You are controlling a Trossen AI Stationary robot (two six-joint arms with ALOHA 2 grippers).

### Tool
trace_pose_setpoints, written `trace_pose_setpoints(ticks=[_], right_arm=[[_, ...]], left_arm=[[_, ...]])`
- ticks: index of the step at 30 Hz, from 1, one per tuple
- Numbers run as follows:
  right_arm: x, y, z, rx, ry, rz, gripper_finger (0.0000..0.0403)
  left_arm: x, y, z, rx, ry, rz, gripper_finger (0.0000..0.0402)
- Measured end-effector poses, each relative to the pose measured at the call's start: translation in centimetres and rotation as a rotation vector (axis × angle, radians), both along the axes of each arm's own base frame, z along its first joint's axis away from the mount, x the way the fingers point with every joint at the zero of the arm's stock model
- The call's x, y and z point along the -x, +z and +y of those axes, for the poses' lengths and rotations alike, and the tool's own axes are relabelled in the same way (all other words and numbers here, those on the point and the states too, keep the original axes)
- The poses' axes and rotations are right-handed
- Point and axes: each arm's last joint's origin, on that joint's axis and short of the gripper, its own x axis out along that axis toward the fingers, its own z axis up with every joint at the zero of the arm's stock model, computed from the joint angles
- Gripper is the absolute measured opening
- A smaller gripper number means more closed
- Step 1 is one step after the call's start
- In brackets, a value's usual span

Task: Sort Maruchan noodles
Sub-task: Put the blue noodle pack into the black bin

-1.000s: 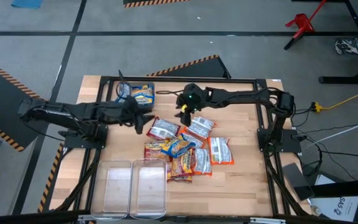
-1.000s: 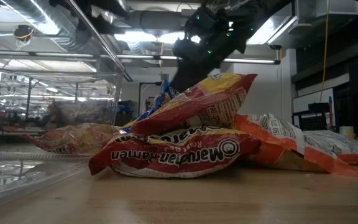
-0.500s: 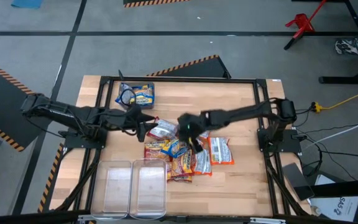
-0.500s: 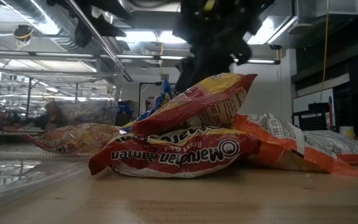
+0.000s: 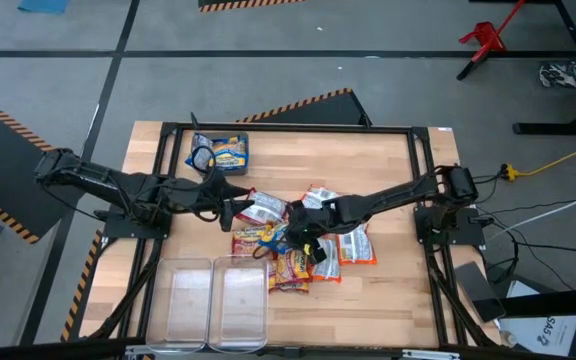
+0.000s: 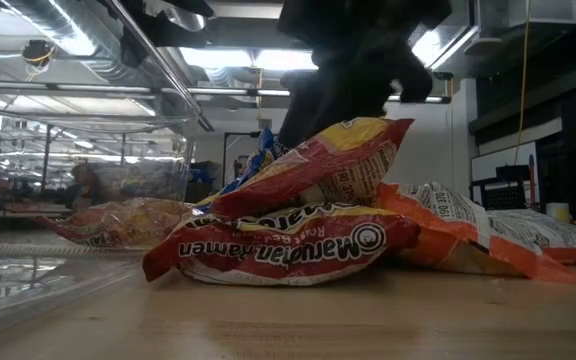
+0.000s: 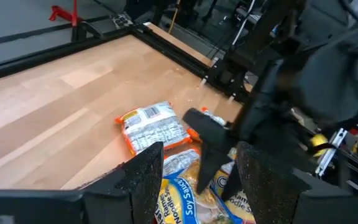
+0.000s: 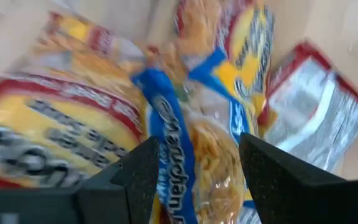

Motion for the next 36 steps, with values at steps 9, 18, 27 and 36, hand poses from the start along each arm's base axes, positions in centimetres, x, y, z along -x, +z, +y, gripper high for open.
trace_pose_setpoints(ticks=[9,18,27,36], right_arm=[[-1.8,-2.6,0.0,0.081,-0.076,-0.062,0.0207],[-2.0,-3.1,-0.3,0.164,-0.15,-0.074,0.0203],[-2.0,-3.2,-0.4,0.172,-0.189,-0.073,0.0046],[-1.8,-3.1,-0.5,0.113,-0.297,-0.067,0.0003]], left_arm=[[0.1,0.0,-0.1,-0.011,0.021,-0.003,0.0197],[0.1,0.0,-0.1,-0.022,0.038,-0.004,0.0197],[0.1,0.0,-0.1,-0.027,0.036,-0.003,0.0197],[0.1,0.0,0.0,-0.004,0.057,-0.012,0.0197]])
